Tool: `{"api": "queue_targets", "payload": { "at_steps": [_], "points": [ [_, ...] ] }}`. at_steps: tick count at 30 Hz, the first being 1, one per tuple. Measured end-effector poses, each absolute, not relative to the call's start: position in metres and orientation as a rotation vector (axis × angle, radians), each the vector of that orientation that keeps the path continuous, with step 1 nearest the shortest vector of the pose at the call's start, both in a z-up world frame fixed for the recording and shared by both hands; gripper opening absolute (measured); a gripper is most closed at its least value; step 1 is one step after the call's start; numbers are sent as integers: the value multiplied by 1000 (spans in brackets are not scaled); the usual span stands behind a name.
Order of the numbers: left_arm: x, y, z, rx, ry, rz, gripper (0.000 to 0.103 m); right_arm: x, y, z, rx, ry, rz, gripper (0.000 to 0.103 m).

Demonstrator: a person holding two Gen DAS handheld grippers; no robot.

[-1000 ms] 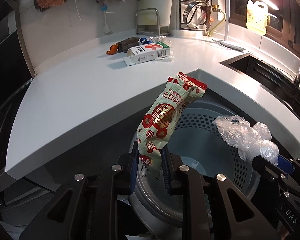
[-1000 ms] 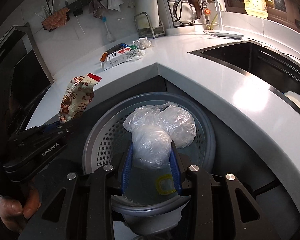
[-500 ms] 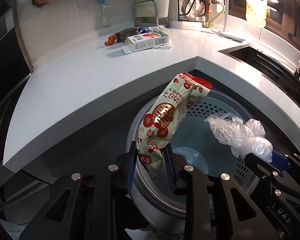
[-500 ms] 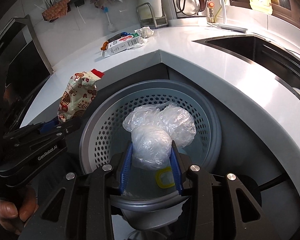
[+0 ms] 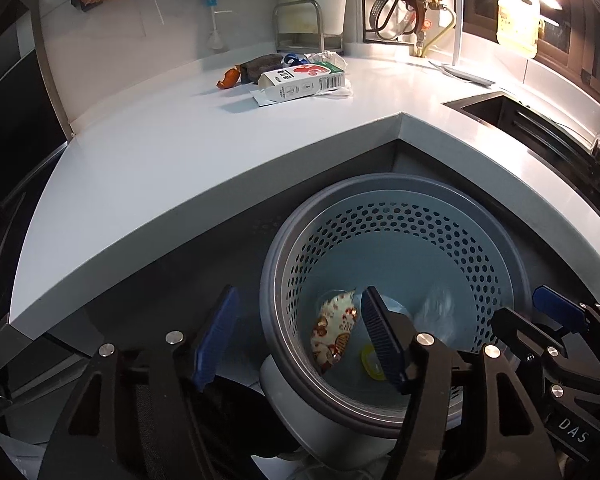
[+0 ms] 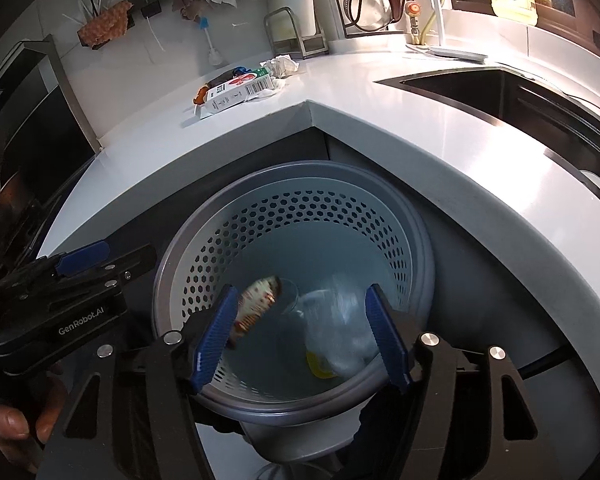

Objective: Collect trash
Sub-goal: 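Open left tool dropping the wrapper while right tool drops bags into basket, then move both tools back toward the remaining trash on the counter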

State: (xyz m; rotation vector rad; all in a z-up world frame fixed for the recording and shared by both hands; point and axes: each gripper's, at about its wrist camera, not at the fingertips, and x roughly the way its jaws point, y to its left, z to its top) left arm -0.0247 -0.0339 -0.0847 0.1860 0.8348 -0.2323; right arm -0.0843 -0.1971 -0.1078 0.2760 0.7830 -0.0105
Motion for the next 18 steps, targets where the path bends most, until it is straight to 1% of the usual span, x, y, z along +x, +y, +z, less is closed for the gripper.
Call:
{"api": "queue_targets", "payload": {
  "at_steps": [4, 7, 9, 11, 13, 14, 17, 18],
  "points": [
    [-24, -32, -85, 181, 839, -226, 63, -86, -197, -109, 278, 784, -9, 64],
    [-24, -31, -85, 176, 841, -222, 66, -86, -196, -109, 277, 783, -9, 64],
    [-24, -30, -85, 173, 837, -213, 69, -88, -195, -109, 270, 780, -14, 64],
    [-24, -27, -83, 164, 830, -203, 76, -88, -194, -108, 258, 776, -22, 64],
    [-25, -24, -80, 155, 817, -192, 77, -89, -192, -107, 250, 766, -28, 68],
    [-25, -22, -78, 151, 810, -187, 80, -90, -192, -106, 248, 758, -31, 70],
    [-27, -16, -72, 137, 780, -165, 89, -91, -190, -103, 248, 740, -37, 73],
    [-27, -14, -69, 131, 768, -157, 90, -91, -190, -101, 247, 735, -38, 73]
  ]
}}
